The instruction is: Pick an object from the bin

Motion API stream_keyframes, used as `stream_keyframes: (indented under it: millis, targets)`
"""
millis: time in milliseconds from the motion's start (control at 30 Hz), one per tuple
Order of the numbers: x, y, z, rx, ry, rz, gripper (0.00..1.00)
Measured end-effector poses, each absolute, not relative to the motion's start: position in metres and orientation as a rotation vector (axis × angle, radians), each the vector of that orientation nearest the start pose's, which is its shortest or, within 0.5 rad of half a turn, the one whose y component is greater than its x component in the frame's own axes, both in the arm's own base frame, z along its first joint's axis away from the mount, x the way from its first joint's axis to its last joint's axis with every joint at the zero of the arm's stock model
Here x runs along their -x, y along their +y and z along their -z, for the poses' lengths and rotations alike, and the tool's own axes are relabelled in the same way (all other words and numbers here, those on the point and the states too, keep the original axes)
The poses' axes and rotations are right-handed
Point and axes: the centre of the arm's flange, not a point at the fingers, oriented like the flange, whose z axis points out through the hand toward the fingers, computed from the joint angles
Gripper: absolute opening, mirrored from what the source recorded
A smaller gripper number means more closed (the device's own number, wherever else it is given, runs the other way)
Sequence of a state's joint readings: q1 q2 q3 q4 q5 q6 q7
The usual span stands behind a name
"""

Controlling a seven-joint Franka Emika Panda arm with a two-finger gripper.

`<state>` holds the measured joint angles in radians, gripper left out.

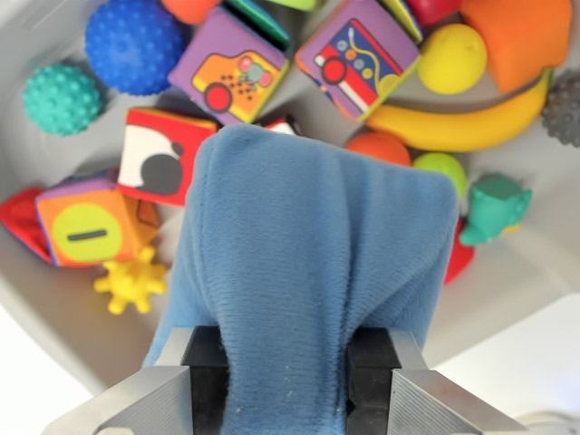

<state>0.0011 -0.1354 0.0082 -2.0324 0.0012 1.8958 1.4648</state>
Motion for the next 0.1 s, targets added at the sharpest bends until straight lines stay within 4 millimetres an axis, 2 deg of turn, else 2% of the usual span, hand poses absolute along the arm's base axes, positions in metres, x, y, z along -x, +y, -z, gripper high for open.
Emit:
stream_keyframes:
  millis: [100]
  targets:
    - [-0.5171, 0.0051, -0.5052, 2.346, 2.091, -0.002, 0.0]
